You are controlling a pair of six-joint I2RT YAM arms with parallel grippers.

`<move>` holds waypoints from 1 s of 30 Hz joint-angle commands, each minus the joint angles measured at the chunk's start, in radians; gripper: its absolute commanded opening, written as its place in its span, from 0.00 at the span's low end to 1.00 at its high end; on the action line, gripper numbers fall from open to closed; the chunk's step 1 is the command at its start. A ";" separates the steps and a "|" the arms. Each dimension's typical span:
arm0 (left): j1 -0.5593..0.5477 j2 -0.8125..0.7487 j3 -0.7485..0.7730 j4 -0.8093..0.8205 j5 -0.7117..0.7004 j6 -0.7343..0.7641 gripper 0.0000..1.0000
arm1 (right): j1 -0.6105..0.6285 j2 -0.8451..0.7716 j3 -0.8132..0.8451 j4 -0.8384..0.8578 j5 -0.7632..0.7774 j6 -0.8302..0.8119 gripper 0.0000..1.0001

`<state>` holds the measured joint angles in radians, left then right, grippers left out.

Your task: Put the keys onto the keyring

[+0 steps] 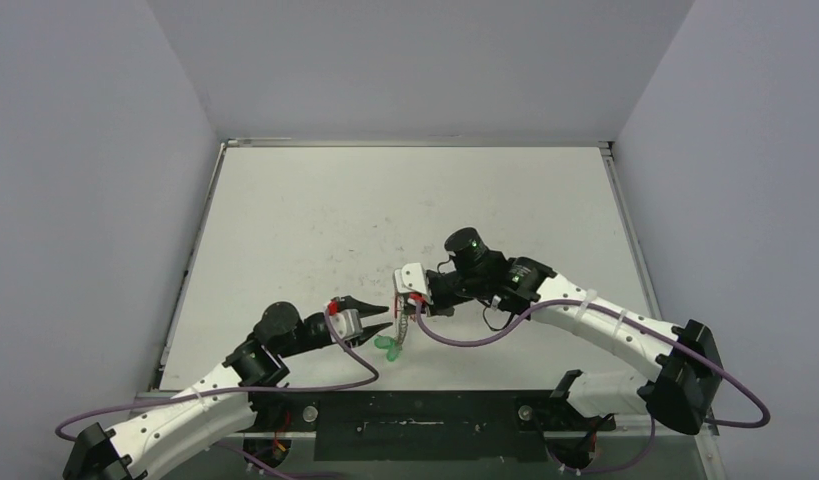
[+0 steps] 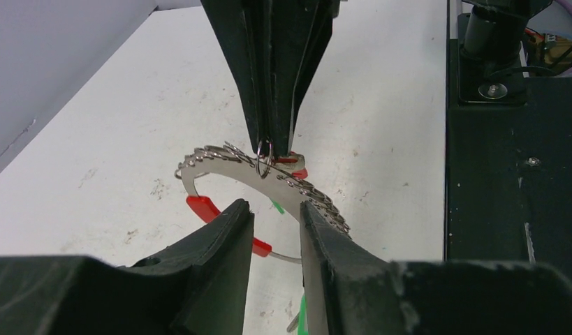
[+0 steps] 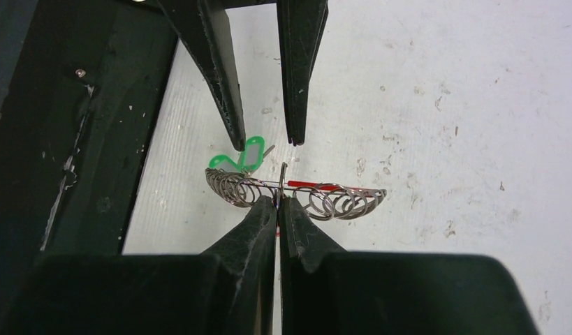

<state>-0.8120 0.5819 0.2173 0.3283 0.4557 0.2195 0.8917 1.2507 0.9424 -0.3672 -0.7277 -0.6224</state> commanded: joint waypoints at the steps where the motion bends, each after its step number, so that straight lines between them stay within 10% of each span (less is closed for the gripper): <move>1: -0.003 -0.014 0.037 -0.022 -0.021 0.029 0.30 | 0.002 0.059 0.144 -0.279 0.034 -0.051 0.00; 30: -0.041 0.325 0.105 0.226 0.018 0.042 0.30 | 0.017 0.366 0.495 -0.640 0.135 0.157 0.00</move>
<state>-0.8455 0.8959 0.2977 0.4633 0.4755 0.2684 0.9009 1.6257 1.3922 -0.9989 -0.5663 -0.4805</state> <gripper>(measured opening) 0.314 0.038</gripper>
